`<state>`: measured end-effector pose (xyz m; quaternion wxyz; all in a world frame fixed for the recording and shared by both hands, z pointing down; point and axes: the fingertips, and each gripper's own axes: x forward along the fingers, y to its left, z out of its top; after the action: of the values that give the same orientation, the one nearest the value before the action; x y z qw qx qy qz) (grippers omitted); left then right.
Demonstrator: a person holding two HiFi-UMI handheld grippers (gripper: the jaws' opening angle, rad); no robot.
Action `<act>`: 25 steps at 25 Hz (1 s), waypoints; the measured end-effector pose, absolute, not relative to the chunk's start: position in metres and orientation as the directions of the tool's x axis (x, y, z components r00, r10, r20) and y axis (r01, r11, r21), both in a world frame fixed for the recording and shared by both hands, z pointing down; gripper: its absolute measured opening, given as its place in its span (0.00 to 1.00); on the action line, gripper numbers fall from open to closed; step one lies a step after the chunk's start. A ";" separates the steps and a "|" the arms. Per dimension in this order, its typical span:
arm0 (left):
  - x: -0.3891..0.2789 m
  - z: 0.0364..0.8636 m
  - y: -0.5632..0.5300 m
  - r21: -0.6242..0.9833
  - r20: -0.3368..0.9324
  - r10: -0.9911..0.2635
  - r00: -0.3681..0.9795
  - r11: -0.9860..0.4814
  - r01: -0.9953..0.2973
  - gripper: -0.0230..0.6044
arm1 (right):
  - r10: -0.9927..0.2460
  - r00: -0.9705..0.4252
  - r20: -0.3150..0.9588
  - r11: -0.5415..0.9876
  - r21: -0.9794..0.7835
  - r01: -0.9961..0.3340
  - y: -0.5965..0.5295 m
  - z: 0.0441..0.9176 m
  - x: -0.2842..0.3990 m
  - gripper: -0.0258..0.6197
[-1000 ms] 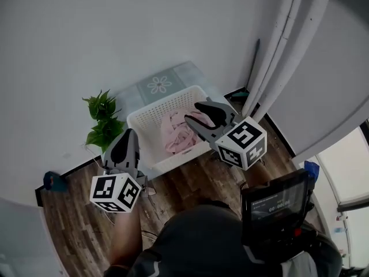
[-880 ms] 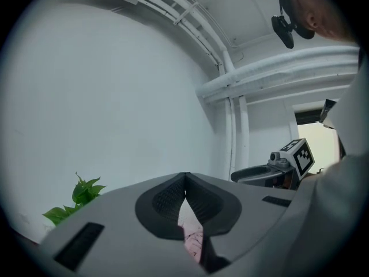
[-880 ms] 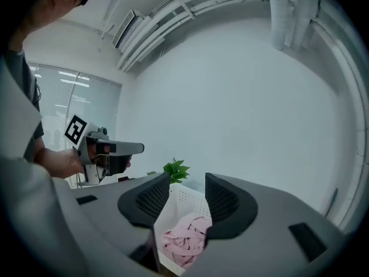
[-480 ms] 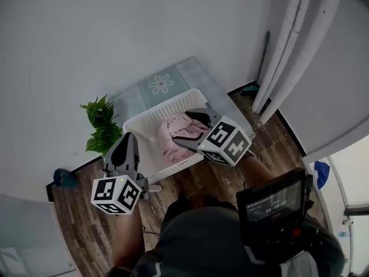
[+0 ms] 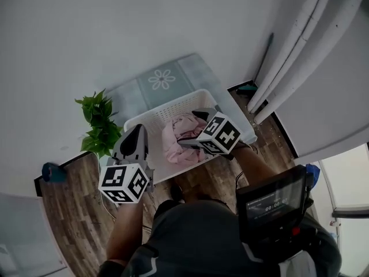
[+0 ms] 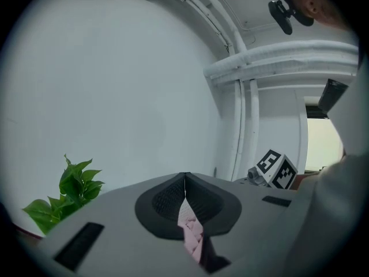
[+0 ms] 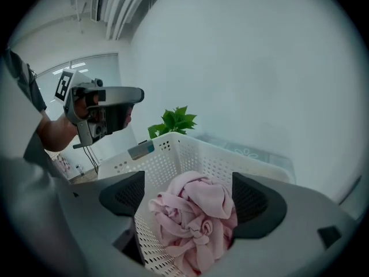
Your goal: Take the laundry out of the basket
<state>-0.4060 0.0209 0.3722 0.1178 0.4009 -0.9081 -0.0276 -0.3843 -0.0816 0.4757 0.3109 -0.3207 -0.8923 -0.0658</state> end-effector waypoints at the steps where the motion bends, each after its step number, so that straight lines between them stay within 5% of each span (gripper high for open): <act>1: -0.410 0.377 0.020 0.150 0.200 -0.737 -0.646 0.674 -0.723 0.05 | 0.525 -0.585 0.618 0.783 -0.082 0.616 -0.081 0.484 -0.388 0.75; 14: -0.440 0.425 0.009 0.252 0.272 -0.780 -0.564 0.623 -0.740 0.05 | 0.375 -0.336 0.864 0.713 -0.037 0.700 -0.074 0.586 -0.409 0.80; 20: -0.450 0.424 0.012 0.268 0.260 -0.800 -0.541 0.598 -0.755 0.05 | 0.223 -0.236 0.946 0.568 0.070 0.820 -0.074 0.640 -0.404 0.81; 25: -0.452 0.425 0.011 0.274 0.255 -0.814 -0.521 0.578 -0.769 0.05 | 0.243 -0.212 0.946 0.574 0.036 0.818 -0.069 0.658 -0.405 0.80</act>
<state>-0.4518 0.0107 0.4249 0.1799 0.4551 -0.8698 -0.0634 -0.4053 -0.0694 0.6583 0.5101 -0.3655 -0.7258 -0.2818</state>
